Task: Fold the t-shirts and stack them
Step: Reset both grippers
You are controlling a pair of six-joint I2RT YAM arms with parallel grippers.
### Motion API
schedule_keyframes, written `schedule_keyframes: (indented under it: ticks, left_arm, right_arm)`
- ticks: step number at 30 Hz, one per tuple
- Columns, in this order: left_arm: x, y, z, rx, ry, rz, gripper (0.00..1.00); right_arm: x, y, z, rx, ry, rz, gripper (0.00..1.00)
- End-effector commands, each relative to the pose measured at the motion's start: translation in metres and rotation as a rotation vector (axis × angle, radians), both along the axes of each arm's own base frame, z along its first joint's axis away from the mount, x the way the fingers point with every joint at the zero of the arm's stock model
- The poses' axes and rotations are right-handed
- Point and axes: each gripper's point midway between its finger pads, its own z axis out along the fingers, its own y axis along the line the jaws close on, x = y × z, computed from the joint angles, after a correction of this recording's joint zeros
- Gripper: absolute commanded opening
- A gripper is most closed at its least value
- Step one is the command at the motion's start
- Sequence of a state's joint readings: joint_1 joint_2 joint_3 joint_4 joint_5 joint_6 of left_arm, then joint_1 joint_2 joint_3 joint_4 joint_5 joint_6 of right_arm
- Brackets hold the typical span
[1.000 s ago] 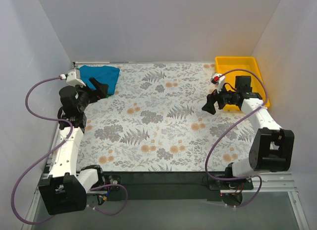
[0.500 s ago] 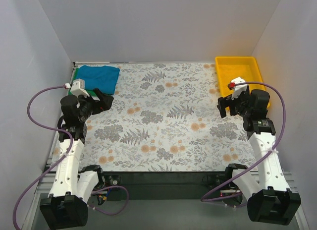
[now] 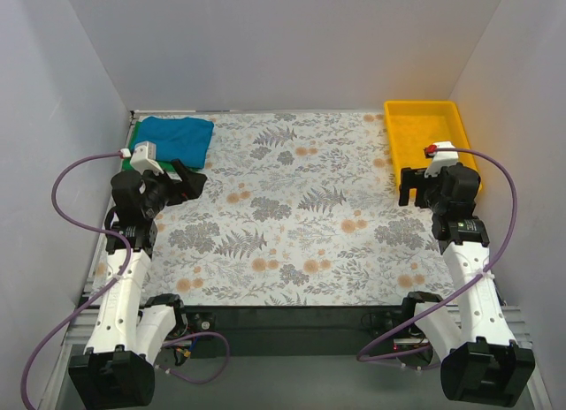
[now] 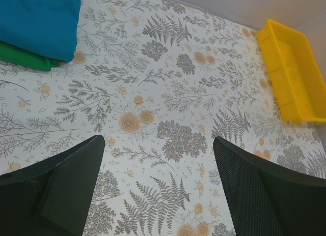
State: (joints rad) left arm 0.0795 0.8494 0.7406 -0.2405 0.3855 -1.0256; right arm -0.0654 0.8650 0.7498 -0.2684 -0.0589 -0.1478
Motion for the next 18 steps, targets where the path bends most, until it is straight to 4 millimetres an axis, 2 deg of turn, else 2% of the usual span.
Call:
schedule_keyframes:
  ticks: [1, 6, 18]
  left_arm:
    - [-0.007, -0.003, -0.002, 0.016, -0.004, -0.018, 0.88]
    - [-0.008, -0.003, -0.003, 0.023, -0.006, -0.019, 0.88]
    - [-0.008, -0.002, -0.005, 0.037, -0.007, -0.012, 0.88]
  right_arm:
    - [0.006, -0.009, 0.022, 0.023, -0.084, -0.076, 0.98]
    - [0.006, -0.019, 0.024, 0.013, -0.095, -0.132, 0.98]
    - [0.007, -0.018, 0.02, 0.019, -0.093, -0.131, 0.97]
